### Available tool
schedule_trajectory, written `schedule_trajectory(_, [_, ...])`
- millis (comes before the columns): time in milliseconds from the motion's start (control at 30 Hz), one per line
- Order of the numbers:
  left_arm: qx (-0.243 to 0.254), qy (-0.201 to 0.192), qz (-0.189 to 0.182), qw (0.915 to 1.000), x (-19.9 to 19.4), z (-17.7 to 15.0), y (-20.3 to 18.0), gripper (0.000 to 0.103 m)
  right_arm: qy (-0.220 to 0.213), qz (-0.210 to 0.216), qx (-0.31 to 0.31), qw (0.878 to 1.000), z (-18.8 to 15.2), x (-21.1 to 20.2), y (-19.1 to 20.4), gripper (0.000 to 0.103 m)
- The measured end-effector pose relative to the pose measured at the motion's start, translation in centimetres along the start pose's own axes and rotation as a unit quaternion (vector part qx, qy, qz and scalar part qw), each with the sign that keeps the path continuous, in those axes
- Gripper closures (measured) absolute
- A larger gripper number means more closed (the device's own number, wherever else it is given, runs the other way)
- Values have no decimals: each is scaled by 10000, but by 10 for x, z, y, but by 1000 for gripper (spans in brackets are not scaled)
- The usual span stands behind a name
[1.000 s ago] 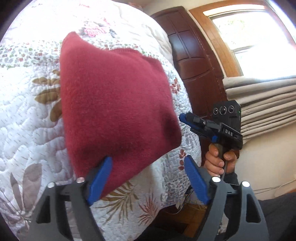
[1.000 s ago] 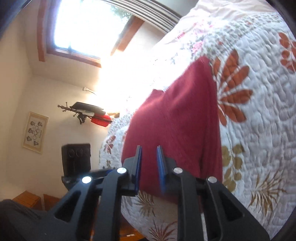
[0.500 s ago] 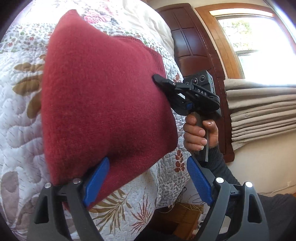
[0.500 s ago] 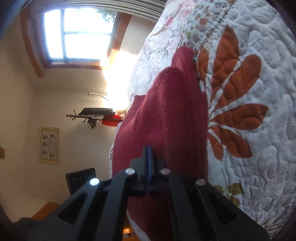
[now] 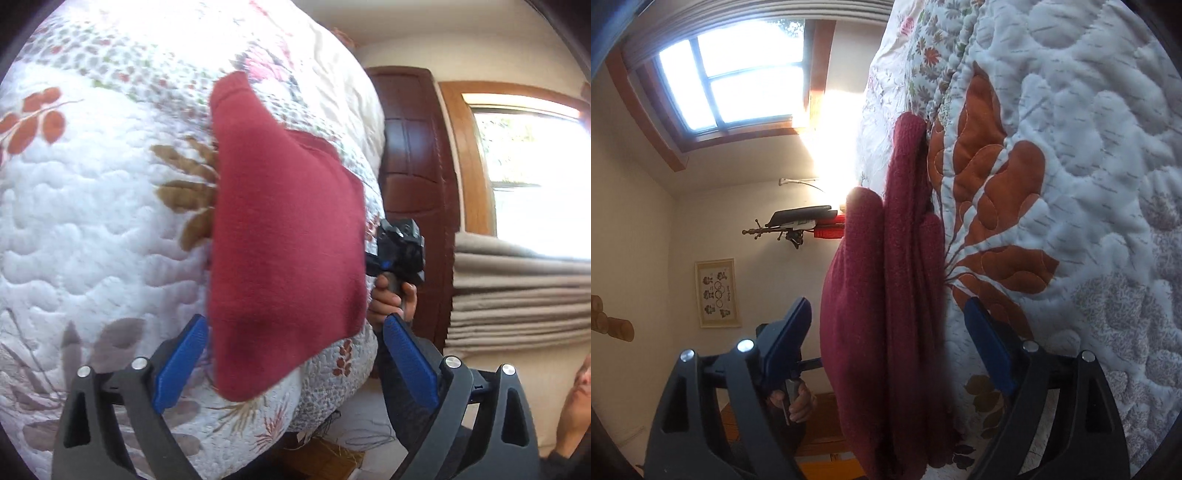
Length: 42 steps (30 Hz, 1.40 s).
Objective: Fold small clothes
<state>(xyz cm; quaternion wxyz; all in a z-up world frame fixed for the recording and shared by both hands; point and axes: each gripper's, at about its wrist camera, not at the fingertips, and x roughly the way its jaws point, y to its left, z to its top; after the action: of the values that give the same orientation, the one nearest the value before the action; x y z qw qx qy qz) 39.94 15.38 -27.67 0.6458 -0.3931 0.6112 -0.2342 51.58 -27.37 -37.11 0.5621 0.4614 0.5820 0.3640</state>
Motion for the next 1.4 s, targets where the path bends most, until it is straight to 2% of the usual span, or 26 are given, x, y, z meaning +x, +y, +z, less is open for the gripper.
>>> schedule_trajectory(167, [-523,136,-400,9977,21,0,24,7,429,-140,-124,9989,10,21,14,18])
schedule_trajectory(267, [-611,149,-605,9962,28,1,30,6,622,-395,-162,9972,17,32,13,17])
schedule_trajectory(400, [-679,232,-865,9937,32,7,29,5,759,-499,-182,9957,22,37,16,14])
schedule_trajectory(500, [-405,434,-742,9955,39,8,16,4,788,-399,-521,9947,18,34,40,14])
schedule_trajectory(567, [-332,513,-660,9959,44,8,16,4,802,-111,-528,9953,19,32,41,15])
schedule_trajectory(700, [-529,478,-540,9960,57,13,20,4,785,-19,-15,9969,29,35,12,26])
schedule_trajectory(833, [-251,727,-544,9956,68,15,0,4,810,418,-380,9951,27,36,33,28])
schedule_trajectory(867, [-233,734,-605,9952,70,17,2,4,820,323,-261,9958,31,38,26,33])
schedule_trajectory(900, [-333,745,-652,9945,72,20,9,5,843,246,-51,9961,35,41,15,45])
schedule_trajectory(967, [-616,681,-720,9932,74,24,20,5,886,241,36,9958,36,46,11,48])
schedule_trajectory(1033, [-563,703,-687,9936,77,25,14,5,899,185,-200,9956,33,47,26,50])
schedule_trajectory(1067, [-472,711,-618,9944,78,23,10,5,888,124,-313,9955,32,47,32,57])
schedule_trajectory(1100, [-403,725,-565,9949,78,22,7,7,861,72,-325,9957,32,48,34,61])
schedule_trajectory(1167, [-448,738,-538,9948,74,21,7,21,786,-51,-238,9966,33,46,33,64])
schedule_trajectory(1200, [-536,746,-536,9943,71,20,11,37,740,-98,-223,9970,34,44,34,65])
schedule_trajectory(1233, [-611,737,-607,9936,68,20,14,43,724,-136,-230,9970,32,42,34,66])
schedule_trajectory(1400, [-564,764,-656,9933,64,18,14,47,594,-459,-324,9967,23,44,58,67])
